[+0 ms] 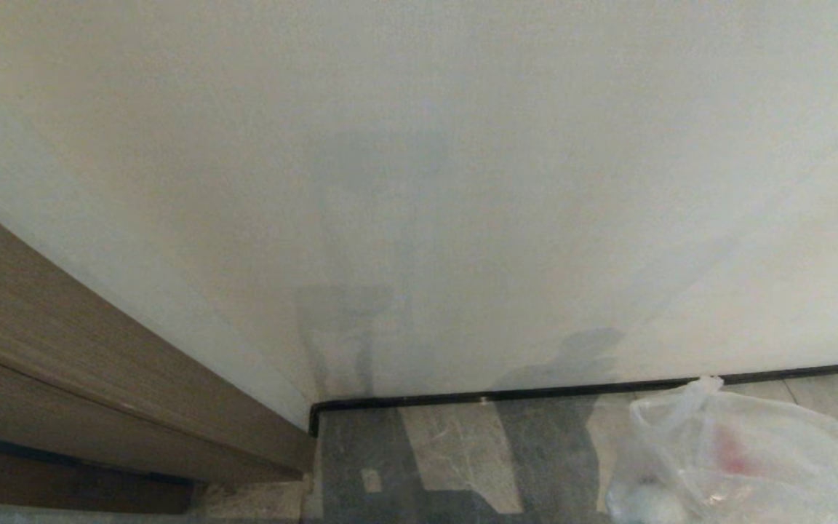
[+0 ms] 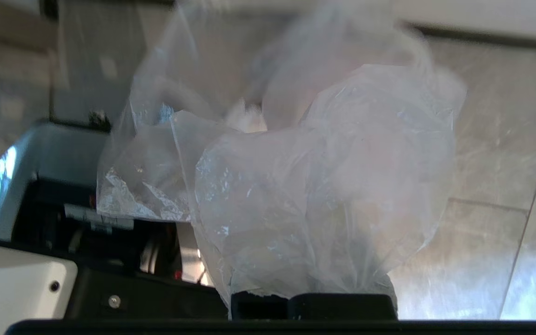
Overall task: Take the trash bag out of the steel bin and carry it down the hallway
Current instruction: Put the trash bag at the door
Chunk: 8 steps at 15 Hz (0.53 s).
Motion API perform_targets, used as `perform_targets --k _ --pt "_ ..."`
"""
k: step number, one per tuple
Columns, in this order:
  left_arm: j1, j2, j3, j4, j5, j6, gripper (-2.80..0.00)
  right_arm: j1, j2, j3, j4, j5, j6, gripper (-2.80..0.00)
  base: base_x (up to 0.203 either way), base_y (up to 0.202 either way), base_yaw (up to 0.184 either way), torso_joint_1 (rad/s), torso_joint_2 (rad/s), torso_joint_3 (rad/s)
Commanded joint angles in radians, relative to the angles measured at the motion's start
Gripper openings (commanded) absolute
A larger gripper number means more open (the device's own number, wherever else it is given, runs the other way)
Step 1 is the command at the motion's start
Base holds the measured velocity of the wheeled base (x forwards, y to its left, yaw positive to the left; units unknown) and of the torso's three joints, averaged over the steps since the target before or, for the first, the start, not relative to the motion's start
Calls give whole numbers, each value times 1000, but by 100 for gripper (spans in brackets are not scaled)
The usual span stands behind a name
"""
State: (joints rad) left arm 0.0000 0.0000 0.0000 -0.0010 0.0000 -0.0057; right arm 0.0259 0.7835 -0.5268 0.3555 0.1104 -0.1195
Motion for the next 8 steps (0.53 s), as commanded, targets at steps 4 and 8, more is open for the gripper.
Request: perform_targets --k 4,8 --pt "0 0 0 1 0 0 -280 5 283 5 -94 6 -111 -280 0 0 0 0 0 0" --pt "0 0 0 -1 0 0 -280 -4 369 39 -194 9 -143 -280 0 0 0 0 0 0"
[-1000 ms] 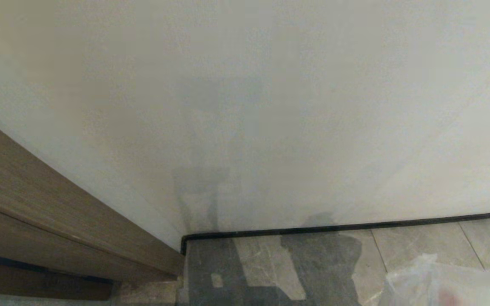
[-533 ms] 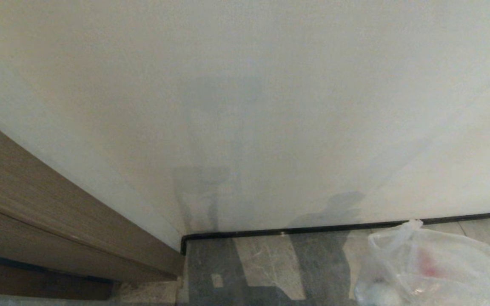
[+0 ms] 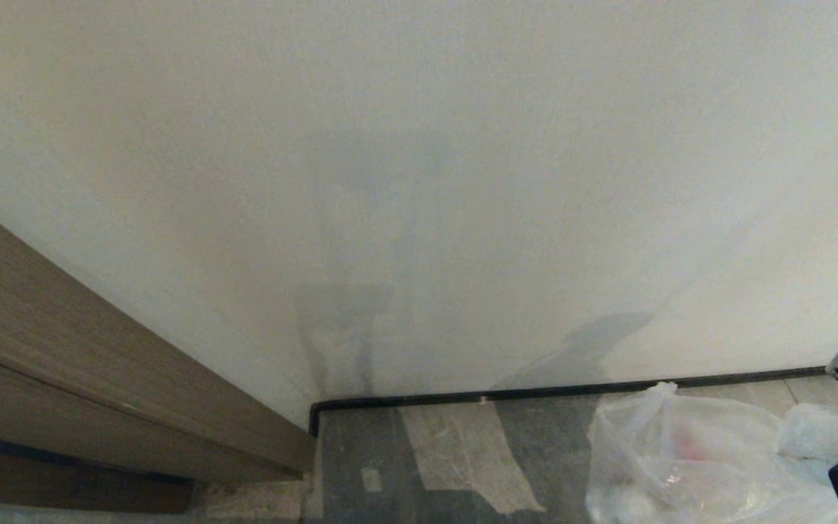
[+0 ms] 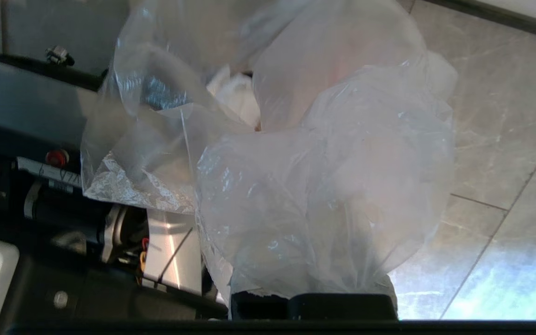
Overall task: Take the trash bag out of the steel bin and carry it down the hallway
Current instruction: Put the trash bag at the door
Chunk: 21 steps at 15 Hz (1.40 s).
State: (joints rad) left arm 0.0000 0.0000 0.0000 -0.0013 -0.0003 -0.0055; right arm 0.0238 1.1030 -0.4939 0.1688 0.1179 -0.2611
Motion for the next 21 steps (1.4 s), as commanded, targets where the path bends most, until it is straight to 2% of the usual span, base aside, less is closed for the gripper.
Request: perform_targets --k 1,9,13,21 --pt "0 0 0 0 0 -1 -280 -2 90 19 -58 1 0 -280 0 0 0 0 0 0" --pt "0 0 0 0 0 -1 -280 -1 388 97 -491 -2 -9 -280 0 0 0 0 0 0" --pt "0 0 0 0 0 -1 -280 0 498 82 -635 -5 -20 -280 0 0 0 0 0 0" --pt "0 0 0 0 0 -1 -280 -5 697 74 -898 -10 -146 -280 0 0 0 0 0 0"
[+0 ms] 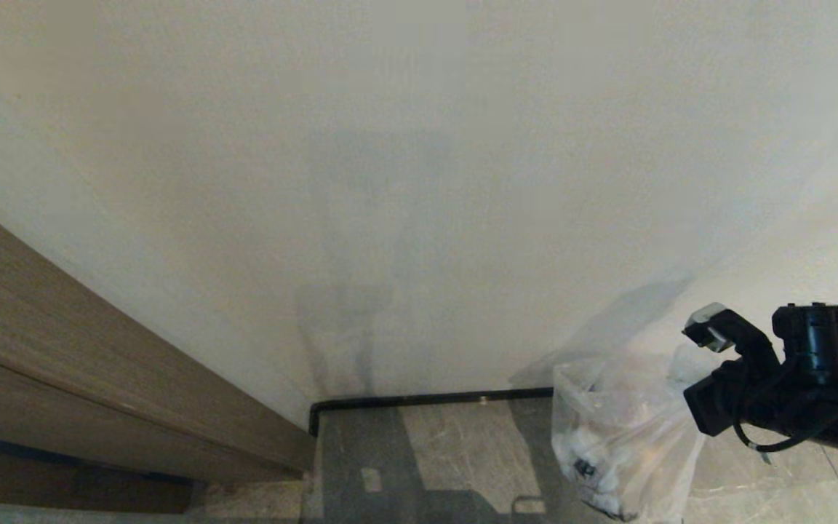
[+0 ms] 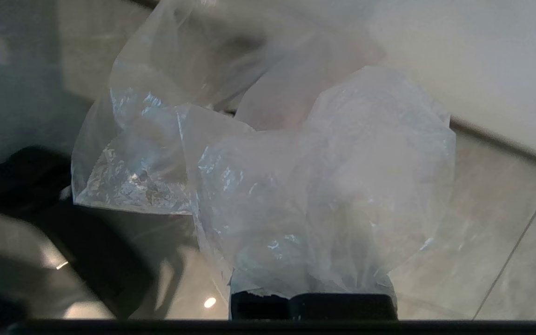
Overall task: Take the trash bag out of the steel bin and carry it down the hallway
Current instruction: Put the trash bag at the door
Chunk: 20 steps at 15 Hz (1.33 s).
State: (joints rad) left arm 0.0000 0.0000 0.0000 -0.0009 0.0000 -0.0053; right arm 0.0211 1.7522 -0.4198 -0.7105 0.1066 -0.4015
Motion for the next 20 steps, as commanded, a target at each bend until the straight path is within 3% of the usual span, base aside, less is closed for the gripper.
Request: perform_targets --k 1,11,20 --pt "0 0 0 -1 0 -1 -280 -9 72 1 -49 -6 -19 -280 0 0 0 0 0 0" --pt "0 0 0 -1 0 -1 -280 -56 325 -76 -268 -31 -81 -280 0 0 0 0 0 0" --pt "0 0 0 -1 0 -1 -280 -74 464 -166 -335 -25 -122 -280 0 0 0 0 0 0"
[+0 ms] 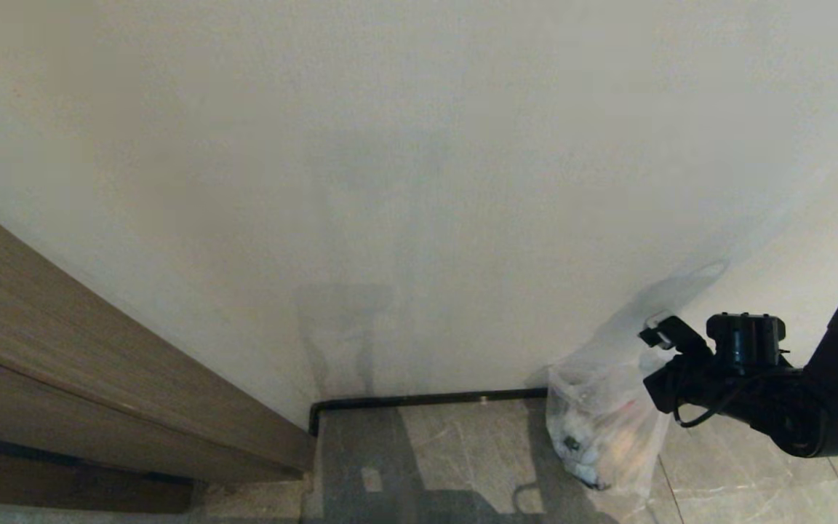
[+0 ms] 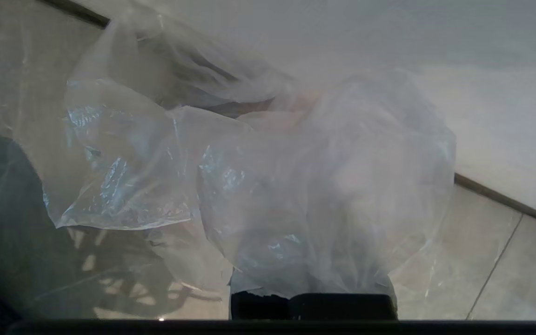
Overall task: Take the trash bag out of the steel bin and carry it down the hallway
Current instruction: Put the trash bag at the door
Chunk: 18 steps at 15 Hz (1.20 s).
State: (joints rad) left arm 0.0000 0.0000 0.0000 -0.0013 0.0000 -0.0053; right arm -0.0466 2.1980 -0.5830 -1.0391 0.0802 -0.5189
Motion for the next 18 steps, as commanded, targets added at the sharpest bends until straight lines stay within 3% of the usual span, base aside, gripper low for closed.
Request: perform_targets --k 1,4,5,13,18 --pt "0 0 0 0 0 -1 -280 -12 27 -3 -8 3 -6 -280 0 0 0 0 0 0" --pt "0 0 0 0 0 -1 -280 -18 34 -8 -7 13 -6 -275 0 0 0 0 0 0" --pt "0 0 0 1 0 -1 -280 -18 35 -9 -6 16 -5 0 0 0 0 0 0 0" --pt "0 -1 0 0 0 -1 -280 -31 -58 28 14 13 4 0 0 0 0 0 0 0" --pt "0 0 0 0 0 -1 -280 -41 -201 59 147 12 42 0 0 0 0 0 0 0"
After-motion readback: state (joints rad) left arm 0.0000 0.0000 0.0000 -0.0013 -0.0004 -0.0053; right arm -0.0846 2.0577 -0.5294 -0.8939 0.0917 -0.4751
